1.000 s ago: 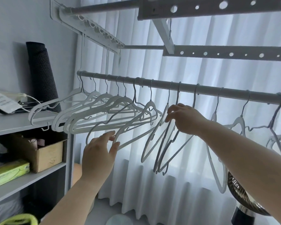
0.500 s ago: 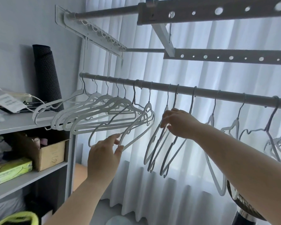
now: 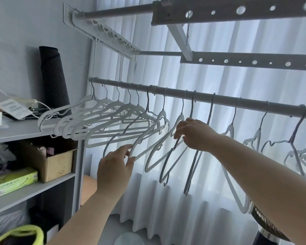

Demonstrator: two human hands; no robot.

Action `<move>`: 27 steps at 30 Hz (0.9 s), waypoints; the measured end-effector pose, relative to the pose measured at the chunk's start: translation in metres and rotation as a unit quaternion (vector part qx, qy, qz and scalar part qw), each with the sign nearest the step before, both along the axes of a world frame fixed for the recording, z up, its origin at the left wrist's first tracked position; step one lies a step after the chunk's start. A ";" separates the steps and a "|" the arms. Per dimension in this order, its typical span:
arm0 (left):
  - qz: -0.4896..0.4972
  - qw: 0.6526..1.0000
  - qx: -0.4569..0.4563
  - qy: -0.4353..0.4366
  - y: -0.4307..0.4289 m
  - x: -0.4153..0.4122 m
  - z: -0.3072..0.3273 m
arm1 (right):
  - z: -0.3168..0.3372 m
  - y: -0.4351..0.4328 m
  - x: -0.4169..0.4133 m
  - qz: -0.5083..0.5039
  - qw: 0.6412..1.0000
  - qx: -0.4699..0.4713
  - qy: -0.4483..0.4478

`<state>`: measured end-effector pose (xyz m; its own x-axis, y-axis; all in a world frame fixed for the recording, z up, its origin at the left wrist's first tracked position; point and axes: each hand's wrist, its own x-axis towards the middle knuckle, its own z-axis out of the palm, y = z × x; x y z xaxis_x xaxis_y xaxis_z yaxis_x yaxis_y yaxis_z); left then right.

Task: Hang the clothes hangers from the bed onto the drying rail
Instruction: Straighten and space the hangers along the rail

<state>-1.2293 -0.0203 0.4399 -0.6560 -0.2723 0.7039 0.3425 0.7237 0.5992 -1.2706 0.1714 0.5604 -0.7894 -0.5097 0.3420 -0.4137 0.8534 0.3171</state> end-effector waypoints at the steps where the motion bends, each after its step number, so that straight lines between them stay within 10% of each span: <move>1: 0.000 1.000 0.003 0.003 0.000 0.000 0.000 | 0.000 0.000 0.000 0.001 1.000 0.000 0.001; 27: -0.087 0.993 -0.014 0.084 -0.083 -0.042 -0.012 | 0.034 -0.084 -0.038 -0.063 0.993 0.003 0.102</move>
